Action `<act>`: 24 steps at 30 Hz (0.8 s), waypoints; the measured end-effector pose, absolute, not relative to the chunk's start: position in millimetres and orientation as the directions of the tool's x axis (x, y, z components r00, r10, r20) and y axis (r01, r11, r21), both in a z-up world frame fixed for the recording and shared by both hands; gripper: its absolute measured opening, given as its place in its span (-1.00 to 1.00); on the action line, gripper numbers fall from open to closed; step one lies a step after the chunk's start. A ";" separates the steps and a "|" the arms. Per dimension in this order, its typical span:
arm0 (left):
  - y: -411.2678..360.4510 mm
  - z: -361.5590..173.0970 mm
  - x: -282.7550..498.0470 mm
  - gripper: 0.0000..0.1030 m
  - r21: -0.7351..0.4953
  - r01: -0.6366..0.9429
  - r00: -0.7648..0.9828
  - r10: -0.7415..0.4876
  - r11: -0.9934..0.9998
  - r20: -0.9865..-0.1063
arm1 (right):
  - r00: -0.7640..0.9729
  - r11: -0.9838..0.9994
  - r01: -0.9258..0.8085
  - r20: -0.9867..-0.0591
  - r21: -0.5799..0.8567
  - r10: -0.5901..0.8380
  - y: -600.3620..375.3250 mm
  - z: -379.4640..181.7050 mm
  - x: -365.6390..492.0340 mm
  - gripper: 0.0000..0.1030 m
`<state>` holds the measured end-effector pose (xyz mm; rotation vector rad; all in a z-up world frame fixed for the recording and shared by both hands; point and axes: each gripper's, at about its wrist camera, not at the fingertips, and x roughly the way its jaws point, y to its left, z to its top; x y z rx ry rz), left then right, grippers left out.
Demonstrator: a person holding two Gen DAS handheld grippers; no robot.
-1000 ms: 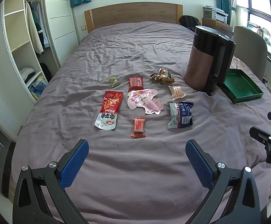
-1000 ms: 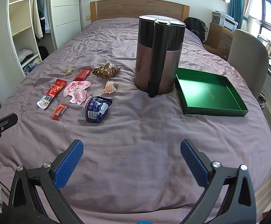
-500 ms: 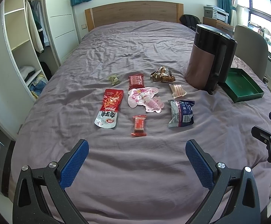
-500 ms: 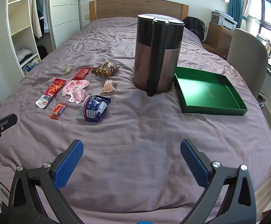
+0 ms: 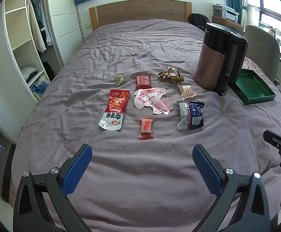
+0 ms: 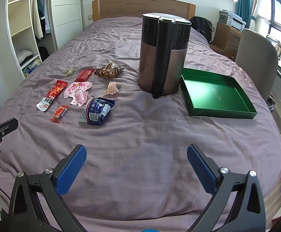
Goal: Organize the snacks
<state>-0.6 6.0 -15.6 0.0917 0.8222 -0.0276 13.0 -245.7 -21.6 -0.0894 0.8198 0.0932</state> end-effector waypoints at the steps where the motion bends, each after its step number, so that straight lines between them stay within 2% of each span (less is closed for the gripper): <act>1: 6.1 -15.5 0.0 0.98 0.071 0.060 0.679 0.011 0.996 -0.734 | 0.678 0.992 -0.117 -0.733 -0.043 0.048 -245.6 -21.6 13.0 1.00; 24: 9.7 -20.5 2.5 0.98 0.077 0.053 0.665 0.023 0.996 -0.746 | 0.675 0.992 -0.121 -0.737 -0.046 0.049 -243.1 -25.0 13.5 1.00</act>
